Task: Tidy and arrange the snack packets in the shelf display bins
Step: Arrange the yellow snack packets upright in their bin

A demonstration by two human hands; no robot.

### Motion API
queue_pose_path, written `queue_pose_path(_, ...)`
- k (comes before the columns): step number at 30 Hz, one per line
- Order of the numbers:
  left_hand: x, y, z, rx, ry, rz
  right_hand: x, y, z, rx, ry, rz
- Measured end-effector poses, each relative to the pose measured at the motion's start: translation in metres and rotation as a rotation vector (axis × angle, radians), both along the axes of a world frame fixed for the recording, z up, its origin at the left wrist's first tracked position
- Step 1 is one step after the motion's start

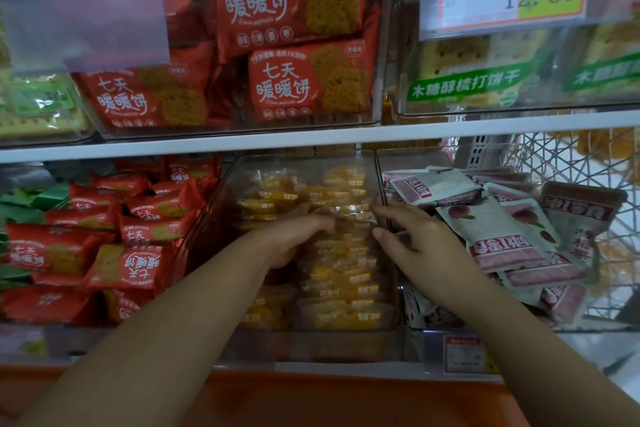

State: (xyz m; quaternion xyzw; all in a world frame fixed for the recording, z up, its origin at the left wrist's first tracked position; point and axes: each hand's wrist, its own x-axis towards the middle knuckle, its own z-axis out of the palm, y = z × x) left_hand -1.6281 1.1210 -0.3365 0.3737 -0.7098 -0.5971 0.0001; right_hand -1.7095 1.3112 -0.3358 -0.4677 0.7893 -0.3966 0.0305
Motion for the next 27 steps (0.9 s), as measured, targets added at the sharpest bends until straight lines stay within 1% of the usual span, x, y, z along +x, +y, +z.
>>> queue_pose_path(4, -0.002, -0.007, 0.003, 0.017, -0.042, -0.094, -0.001, 0.000, 0.000, 0.014, 0.019, -0.004)
queue_pose_path(8, -0.007, -0.011, 0.002, -0.062, -0.013, -0.118, -0.001, -0.001, -0.002, -0.010, 0.031, 0.001)
queue_pose_path(12, -0.006, -0.021, 0.000, -0.029, 0.011, -0.165, -0.001, -0.002, -0.002, -0.018, 0.035, 0.007)
queue_pose_path(15, -0.003, -0.024, -0.001, -0.042, 0.016, -0.194, -0.001, -0.001, -0.001, -0.024, 0.035, 0.012)
queue_pose_path(19, -0.004, -0.020, 0.001, -0.060, -0.048, -0.270, 0.000, 0.000, 0.000, -0.021, 0.037, 0.007)
queue_pose_path(22, -0.006, -0.016, -0.002, -0.073, -0.047, -0.246, 0.001, -0.001, 0.000, -0.025, 0.041, -0.001)
queue_pose_path(27, -0.012, -0.009, -0.004, -0.072, 0.065, -0.123, 0.001, -0.001, 0.002, -0.030, 0.033, 0.008)
